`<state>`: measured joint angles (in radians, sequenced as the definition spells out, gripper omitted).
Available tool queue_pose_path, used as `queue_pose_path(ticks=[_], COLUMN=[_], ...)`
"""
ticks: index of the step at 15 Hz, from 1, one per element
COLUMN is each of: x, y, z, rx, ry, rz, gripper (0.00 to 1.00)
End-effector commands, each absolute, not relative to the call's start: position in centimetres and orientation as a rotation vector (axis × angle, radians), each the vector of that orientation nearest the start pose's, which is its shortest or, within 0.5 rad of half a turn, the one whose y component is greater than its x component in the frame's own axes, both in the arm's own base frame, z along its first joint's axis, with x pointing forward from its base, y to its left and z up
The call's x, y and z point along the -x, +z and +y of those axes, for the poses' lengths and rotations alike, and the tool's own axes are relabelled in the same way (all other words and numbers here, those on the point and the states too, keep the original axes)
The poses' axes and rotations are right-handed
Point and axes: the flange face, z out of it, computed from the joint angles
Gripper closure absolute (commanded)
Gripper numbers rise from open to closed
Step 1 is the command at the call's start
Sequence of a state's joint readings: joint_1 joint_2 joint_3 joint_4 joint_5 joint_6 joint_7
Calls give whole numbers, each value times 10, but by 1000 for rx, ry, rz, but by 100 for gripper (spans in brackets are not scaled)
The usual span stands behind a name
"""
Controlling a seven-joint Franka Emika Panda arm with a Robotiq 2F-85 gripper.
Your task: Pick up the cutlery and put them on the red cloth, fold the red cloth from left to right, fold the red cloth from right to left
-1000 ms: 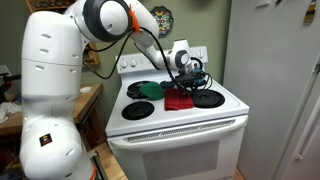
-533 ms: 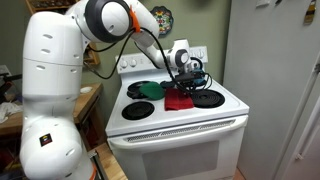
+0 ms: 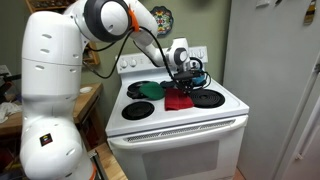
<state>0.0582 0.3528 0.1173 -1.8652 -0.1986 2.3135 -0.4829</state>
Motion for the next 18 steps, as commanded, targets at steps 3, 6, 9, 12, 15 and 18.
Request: queue_pose_path(ticks=[3, 6, 9, 12, 15, 18], x=[-610, -595, -579, -565, -559, -559], y=[360, 366, 369, 370, 363, 356], z=[131, 140, 147, 156, 165, 173], rx=[2989, 2996, 2989, 2943, 2901, 2854], ry=[-149, -89, -19, 31, 65, 73], rz=[-1318, -1289, -1304, -1330, -1337, -1341], gripper=[99, 99, 99, 99, 99, 99])
